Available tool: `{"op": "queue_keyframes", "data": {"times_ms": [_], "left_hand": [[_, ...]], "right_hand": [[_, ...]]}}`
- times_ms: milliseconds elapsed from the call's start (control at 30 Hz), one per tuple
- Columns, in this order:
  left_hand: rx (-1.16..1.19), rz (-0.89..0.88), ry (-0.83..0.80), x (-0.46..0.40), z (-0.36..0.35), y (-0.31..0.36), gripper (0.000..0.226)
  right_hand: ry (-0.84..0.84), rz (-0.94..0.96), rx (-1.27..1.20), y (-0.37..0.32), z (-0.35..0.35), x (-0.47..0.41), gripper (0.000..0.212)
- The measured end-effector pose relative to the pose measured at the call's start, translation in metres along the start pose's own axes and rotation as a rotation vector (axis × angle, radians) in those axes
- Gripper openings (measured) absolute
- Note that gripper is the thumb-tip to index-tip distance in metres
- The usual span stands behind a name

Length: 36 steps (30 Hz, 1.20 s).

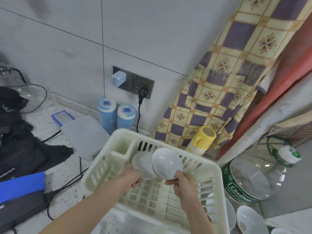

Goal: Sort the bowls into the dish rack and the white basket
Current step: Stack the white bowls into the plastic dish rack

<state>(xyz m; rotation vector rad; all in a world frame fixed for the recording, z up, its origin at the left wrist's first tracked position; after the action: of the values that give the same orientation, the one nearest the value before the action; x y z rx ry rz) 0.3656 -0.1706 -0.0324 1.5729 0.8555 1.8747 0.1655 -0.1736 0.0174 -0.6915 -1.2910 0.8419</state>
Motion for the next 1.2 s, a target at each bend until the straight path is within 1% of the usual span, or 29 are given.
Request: {"op": "queue_keyframes", "data": {"times_ms": [67,200,267,333,400,533,700,833,900,1000,1200], "left_hand": [[0.027,0.007,0.013,-0.005,-0.001,-0.003,0.033],[0.128,0.047,0.019,-0.007,-0.003,-0.006,0.023],[0.205,0.113,0.023,-0.01,-0.002,-0.008,0.02],[0.331,0.22,0.016,-0.01,0.0,-0.012,0.016],[0.427,0.289,0.001,-0.01,0.001,-0.012,0.022],[0.499,0.33,-0.023,-0.003,0.001,-0.007,0.04],[0.436,0.357,-0.014,0.004,0.004,-0.004,0.057],[0.439,0.372,-0.011,0.006,0.004,-0.003,0.051],[0.446,0.368,-0.011,0.006,0.004,-0.004,0.052],[0.446,0.358,-0.009,0.004,0.004,-0.007,0.057],[0.4,0.318,0.017,0.001,0.003,-0.008,0.055]], "right_hand": [[-0.012,0.003,0.024,-0.001,-0.003,-0.003,0.022],[-0.028,0.019,0.073,-0.003,-0.011,-0.009,0.023],[-0.045,0.035,0.096,-0.004,-0.016,-0.012,0.022],[-0.064,0.054,0.133,-0.005,-0.021,-0.015,0.021],[-0.077,0.071,0.172,-0.006,-0.026,-0.018,0.022],[-0.086,0.115,0.26,-0.005,-0.034,-0.023,0.03],[-0.085,0.142,0.293,-0.004,-0.043,-0.026,0.043],[-0.102,0.176,0.313,-0.004,-0.051,-0.023,0.041],[-0.11,0.192,0.329,-0.003,-0.056,-0.022,0.038],[-0.111,0.172,0.33,0.001,-0.059,-0.022,0.037],[-0.082,0.131,0.346,0.004,-0.06,-0.026,0.042]]}}
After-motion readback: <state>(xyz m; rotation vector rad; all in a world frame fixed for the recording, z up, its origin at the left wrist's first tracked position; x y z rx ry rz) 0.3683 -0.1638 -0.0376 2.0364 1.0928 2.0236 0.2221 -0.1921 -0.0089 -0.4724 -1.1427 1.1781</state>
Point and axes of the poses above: each hand's wrist, its own x-axis away from the middle knuckle, its own z-axis out of the back of the hand, y = z × x, the point moved 4 cm from there along -x, towards the middle knuckle, and after that the axes turned 4 degrees about x, right-handed, at the moved point
